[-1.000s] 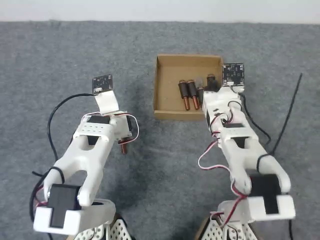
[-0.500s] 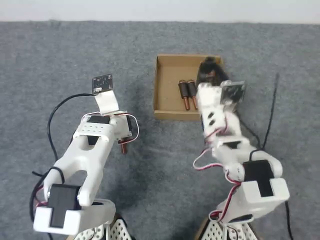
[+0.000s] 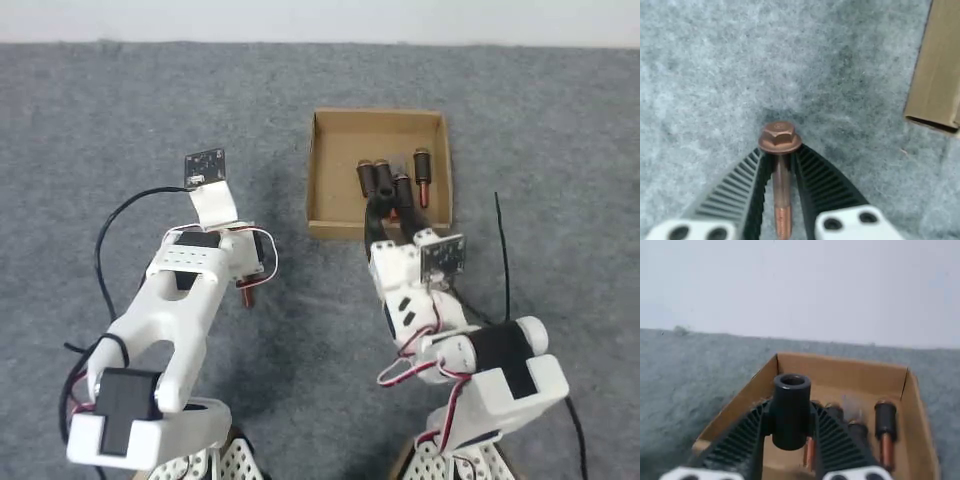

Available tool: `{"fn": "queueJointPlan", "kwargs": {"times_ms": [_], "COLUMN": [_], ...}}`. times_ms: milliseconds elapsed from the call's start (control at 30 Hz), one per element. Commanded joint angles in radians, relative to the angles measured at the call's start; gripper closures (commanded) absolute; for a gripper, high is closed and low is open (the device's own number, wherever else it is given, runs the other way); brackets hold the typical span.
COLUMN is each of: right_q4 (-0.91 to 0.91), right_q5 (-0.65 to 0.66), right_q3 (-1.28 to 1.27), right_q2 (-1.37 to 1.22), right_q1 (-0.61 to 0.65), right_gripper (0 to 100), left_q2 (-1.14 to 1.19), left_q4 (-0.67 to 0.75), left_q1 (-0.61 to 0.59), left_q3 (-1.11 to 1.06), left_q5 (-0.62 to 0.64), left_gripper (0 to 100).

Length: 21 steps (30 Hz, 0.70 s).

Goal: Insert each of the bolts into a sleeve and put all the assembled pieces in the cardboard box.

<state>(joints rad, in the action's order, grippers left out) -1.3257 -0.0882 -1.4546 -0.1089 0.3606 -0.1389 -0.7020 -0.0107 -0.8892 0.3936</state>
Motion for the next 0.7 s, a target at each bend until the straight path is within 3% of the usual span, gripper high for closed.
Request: {"fn": "queueJointPlan", "kwargs": {"times_ms": [0, 167, 433, 667], "right_q4": [-0.021, -0.042, -0.346, -0.433], "right_q5": [-0.032, -0.029, 0.075, 0.084], "right_q3": [-0.009, 0.046, 0.012, -0.095], "right_q2": [0.024, -0.079, -0.236, -0.236], "right_q1": [0.015, 0.012, 0.045, 0.084], "right_gripper": [99.2, 99.2, 99.2, 99.2], "left_q2": [-0.006, -0.006, -0.006, -0.006], "left_q4": [0.034, 0.034, 0.034, 0.034], "left_q1": [0.003, 0.003, 0.003, 0.003], "left_q3": [0.056, 0.056, 0.056, 0.056], "left_q5": [-0.011, -0.011, -0.011, -0.011], "left_gripper": [99, 99, 99, 99]}}
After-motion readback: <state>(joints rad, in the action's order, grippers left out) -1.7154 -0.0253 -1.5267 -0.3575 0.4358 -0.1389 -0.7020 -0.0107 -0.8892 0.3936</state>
